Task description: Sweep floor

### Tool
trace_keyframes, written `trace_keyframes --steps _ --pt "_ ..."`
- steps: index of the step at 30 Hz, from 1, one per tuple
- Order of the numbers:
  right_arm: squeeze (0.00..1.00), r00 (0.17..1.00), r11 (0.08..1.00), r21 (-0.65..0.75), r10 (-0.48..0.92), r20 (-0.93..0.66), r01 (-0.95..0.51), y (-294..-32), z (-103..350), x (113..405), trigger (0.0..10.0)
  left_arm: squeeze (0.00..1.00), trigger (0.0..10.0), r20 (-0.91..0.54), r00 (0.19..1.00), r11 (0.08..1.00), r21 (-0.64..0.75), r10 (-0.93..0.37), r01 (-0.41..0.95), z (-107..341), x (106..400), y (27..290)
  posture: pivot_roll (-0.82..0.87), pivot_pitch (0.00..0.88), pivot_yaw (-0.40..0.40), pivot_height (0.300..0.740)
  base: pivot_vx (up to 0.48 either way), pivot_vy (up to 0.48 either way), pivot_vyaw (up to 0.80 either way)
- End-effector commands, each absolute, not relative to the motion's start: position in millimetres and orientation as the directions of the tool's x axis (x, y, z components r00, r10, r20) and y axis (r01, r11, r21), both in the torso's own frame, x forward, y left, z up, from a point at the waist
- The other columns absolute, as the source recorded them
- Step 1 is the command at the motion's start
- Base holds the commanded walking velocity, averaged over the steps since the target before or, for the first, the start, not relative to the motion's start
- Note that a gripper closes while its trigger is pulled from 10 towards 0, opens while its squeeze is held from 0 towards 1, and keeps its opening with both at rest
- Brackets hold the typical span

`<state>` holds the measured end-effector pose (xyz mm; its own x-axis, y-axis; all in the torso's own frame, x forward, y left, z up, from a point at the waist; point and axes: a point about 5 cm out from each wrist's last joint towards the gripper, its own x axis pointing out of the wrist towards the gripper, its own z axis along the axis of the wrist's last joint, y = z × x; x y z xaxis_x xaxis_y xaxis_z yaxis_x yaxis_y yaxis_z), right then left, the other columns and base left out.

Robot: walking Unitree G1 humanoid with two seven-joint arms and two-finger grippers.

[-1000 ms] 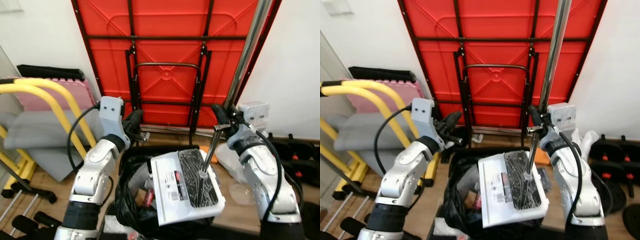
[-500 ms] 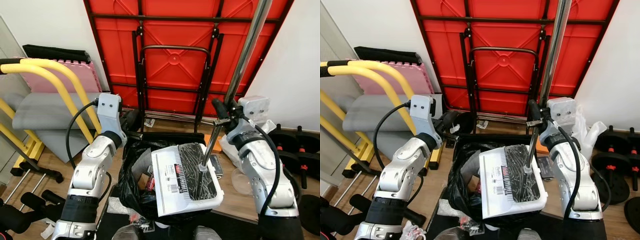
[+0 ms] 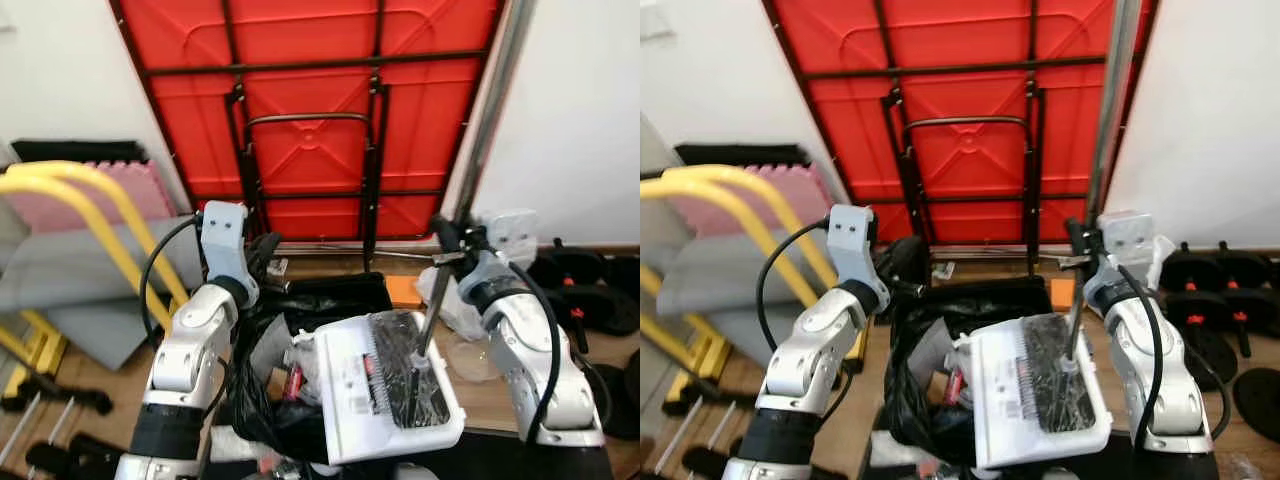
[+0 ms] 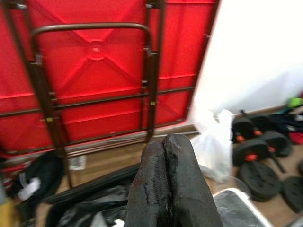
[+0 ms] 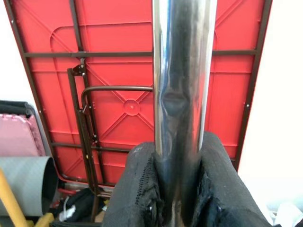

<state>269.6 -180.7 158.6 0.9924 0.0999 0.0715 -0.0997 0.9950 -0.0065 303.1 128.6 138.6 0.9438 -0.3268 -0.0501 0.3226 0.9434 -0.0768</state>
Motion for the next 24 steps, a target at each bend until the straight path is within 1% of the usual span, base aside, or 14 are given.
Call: trace_keyframes --steps 1,3,8,12,24 --pt "0.00 0.984 0.993 -0.008 0.116 0.137 -0.116 -177.3 171.9 270.8 10.0 0.00 10.0 -0.085 0.952 0.955 -0.062 -0.294 0.289 132.5 303.0 133.5 -0.01 0.000 0.009 0.740 0.000 0.000 0.00" --pt "0.00 0.984 0.993 -0.010 0.116 0.136 -0.116 -177.4 171.7 270.8 10.0 0.00 10.0 -0.085 0.952 0.955 -0.062 -0.295 0.290 132.5 302.9 133.2 -0.01 0.000 0.008 0.740 0.000 0.000 0.00" --pt "0.00 0.985 0.993 -0.009 0.116 0.128 -0.116 -177.9 170.9 271.3 10.0 0.00 10.0 -0.085 0.952 0.955 -0.061 -0.296 0.291 132.6 302.7 132.5 -0.01 0.000 0.007 0.740 -0.251 0.000 0.00" --pt "0.00 0.986 0.993 -0.003 0.117 0.122 -0.117 -177.7 170.2 271.6 10.0 0.00 10.0 -0.084 0.951 0.954 -0.060 -0.297 0.292 132.9 302.6 132.1 -0.01 0.000 0.005 0.740 -0.259 0.000 -0.73" --pt "0.00 0.984 0.992 -0.016 0.123 0.130 -0.122 -177.8 171.8 272.4 10.0 0.00 10.0 -0.080 0.953 0.955 -0.056 -0.294 0.290 133.9 302.7 132.0 -0.01 0.000 0.004 0.740 -0.266 0.000 0.00"
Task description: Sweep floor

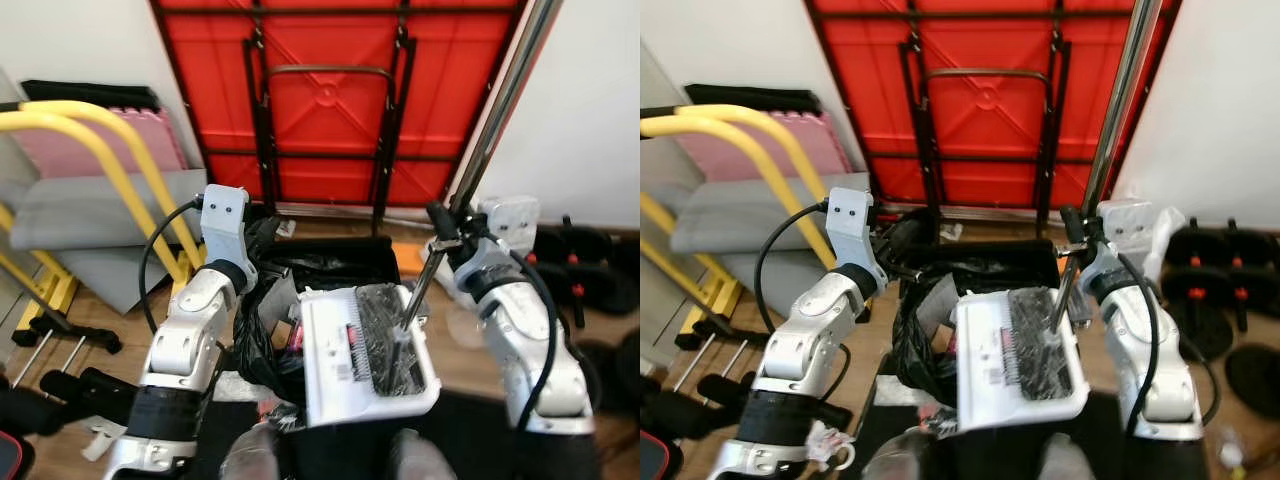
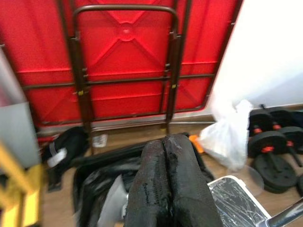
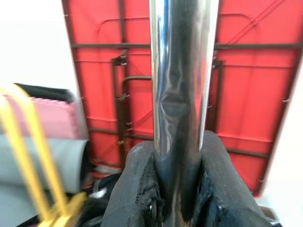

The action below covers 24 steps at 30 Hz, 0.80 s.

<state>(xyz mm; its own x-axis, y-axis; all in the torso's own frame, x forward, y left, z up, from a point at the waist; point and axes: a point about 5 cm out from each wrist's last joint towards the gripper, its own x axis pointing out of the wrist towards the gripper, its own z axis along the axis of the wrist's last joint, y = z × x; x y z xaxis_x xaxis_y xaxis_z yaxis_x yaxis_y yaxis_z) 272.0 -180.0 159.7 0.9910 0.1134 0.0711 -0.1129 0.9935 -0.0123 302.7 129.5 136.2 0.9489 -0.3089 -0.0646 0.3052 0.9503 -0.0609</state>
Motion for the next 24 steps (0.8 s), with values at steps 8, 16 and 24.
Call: trace_keyframes --steps 8,16,24 --pt "0.00 0.985 0.994 -0.020 0.113 0.128 -0.111 -178.2 172.1 273.2 10.0 0.00 10.0 -0.080 0.952 0.955 -0.057 -0.295 0.291 134.0 303.2 132.0 -0.01 0.000 0.003 0.740 -0.268 0.000 0.00" --pt "0.00 0.988 0.996 -0.031 0.090 0.129 -0.086 -180.3 173.3 274.8 10.0 0.00 10.0 -0.080 0.953 0.955 -0.058 -0.293 0.289 134.4 303.4 131.8 -0.01 0.000 0.001 0.740 -0.269 0.000 0.00" --pt "0.00 0.991 0.998 -0.038 0.050 0.126 -0.046 -183.6 174.0 276.5 10.0 0.00 10.0 -0.065 0.956 0.957 -0.071 -0.286 0.282 136.1 304.0 134.1 -0.01 0.000 0.001 0.740 -0.068 0.000 0.00"
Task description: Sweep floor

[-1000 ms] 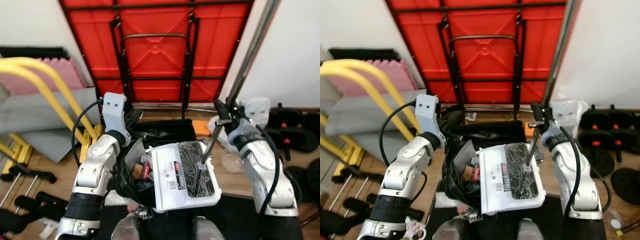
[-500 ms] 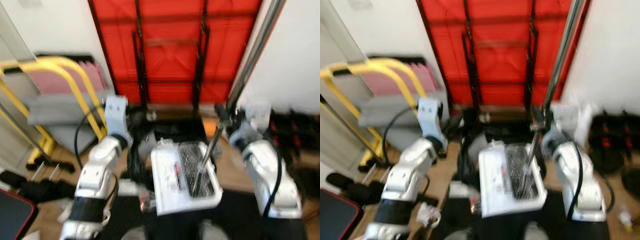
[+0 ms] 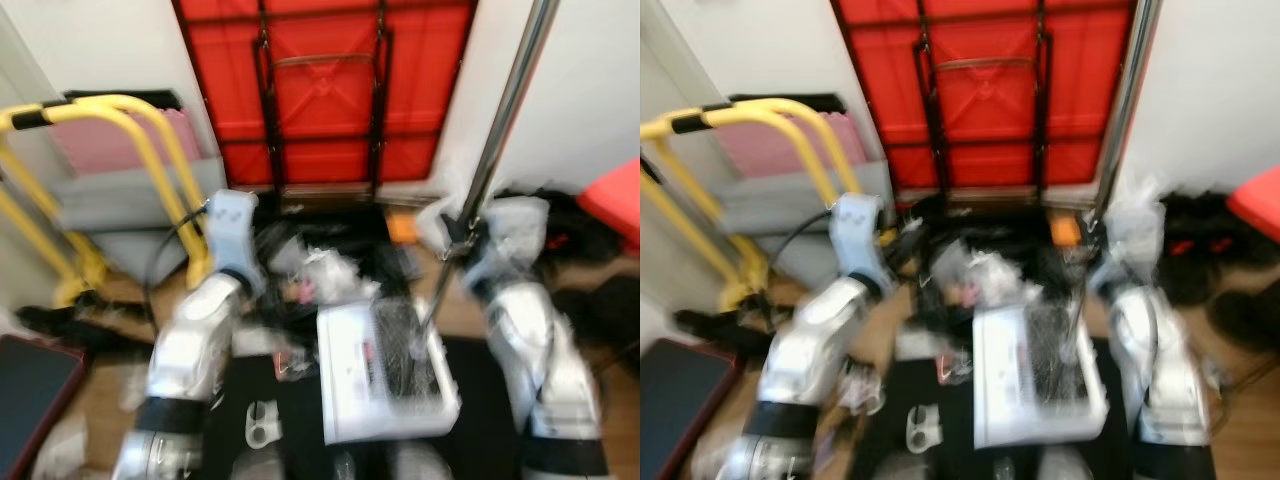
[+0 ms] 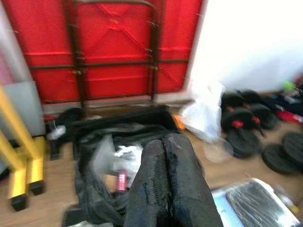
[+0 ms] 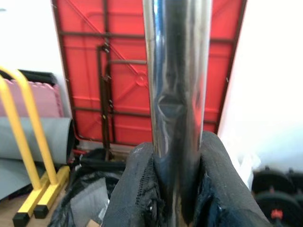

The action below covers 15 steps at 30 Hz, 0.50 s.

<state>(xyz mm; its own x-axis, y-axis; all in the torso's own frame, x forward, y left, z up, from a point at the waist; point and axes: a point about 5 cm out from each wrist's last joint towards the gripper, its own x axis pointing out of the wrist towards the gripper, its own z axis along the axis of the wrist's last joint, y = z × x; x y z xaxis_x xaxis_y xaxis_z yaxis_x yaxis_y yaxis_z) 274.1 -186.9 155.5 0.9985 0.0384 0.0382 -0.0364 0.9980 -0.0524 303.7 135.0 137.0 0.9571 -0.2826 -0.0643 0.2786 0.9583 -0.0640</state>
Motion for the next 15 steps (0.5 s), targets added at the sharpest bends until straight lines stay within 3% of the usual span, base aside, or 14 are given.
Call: trace_keyframes --steps 1,11,15 --pt "0.00 0.991 0.998 -0.038 0.046 0.123 -0.042 -184 174 277 10.0 0.00 10.0 -0.063 0.956 0.957 -0.068 -0.286 0.281 136 304 134 -0.01 0.000 0.001 0.740 0.000 0.000 0.00" --pt "0.00 0.990 0.998 -0.043 0.056 0.129 -0.050 -185 174 277 10.0 0.00 10.0 -0.048 0.953 0.953 -0.060 -0.300 0.297 138 305 136 -0.01 0.000 -0.002 0.740 0.000 0.000 0.00" --pt "0.00 0.994 0.998 -0.060 0.022 0.111 -0.015 -195 174 277 10.0 0.00 10.0 -0.046 0.951 0.951 -0.059 -0.307 0.304 140 304 137 -0.01 0.000 -0.004 0.740 0.214 0.000 0.70"
